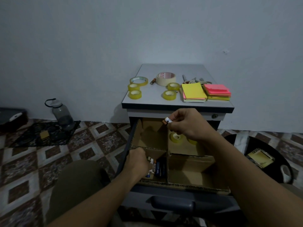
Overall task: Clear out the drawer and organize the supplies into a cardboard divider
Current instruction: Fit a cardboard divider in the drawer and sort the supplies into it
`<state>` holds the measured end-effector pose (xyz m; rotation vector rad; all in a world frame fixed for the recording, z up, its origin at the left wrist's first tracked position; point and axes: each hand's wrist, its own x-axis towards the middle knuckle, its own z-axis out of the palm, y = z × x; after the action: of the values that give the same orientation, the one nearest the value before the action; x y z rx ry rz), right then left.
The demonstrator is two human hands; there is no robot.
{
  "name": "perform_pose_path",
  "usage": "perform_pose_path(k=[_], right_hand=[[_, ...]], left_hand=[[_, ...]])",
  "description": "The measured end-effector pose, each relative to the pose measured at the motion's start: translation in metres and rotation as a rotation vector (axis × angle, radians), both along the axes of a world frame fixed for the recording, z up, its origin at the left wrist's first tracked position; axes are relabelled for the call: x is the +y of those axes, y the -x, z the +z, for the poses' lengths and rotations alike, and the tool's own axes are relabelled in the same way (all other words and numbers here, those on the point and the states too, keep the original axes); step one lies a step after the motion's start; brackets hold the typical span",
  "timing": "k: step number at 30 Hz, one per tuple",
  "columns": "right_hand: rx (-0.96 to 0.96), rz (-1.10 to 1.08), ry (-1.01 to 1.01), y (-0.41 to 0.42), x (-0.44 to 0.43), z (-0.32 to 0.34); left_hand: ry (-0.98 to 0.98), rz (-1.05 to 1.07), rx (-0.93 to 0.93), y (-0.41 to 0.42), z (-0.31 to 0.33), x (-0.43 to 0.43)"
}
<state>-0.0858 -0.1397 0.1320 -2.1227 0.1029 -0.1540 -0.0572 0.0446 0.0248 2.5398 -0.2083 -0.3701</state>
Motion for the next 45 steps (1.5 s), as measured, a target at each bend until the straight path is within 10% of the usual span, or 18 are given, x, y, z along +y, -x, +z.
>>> perform_pose_path(k=[16,45], right_hand=[[0.036,-0.007,-0.015,0.007,0.005,-0.012],[0.350,0.042,0.053,0.005,0.101,-0.088]], left_hand=[[-0.363,-0.163,-0.248,0.001,0.007,0.003],[0.140,-0.087,-0.061,-0.087,0.048,0.069]])
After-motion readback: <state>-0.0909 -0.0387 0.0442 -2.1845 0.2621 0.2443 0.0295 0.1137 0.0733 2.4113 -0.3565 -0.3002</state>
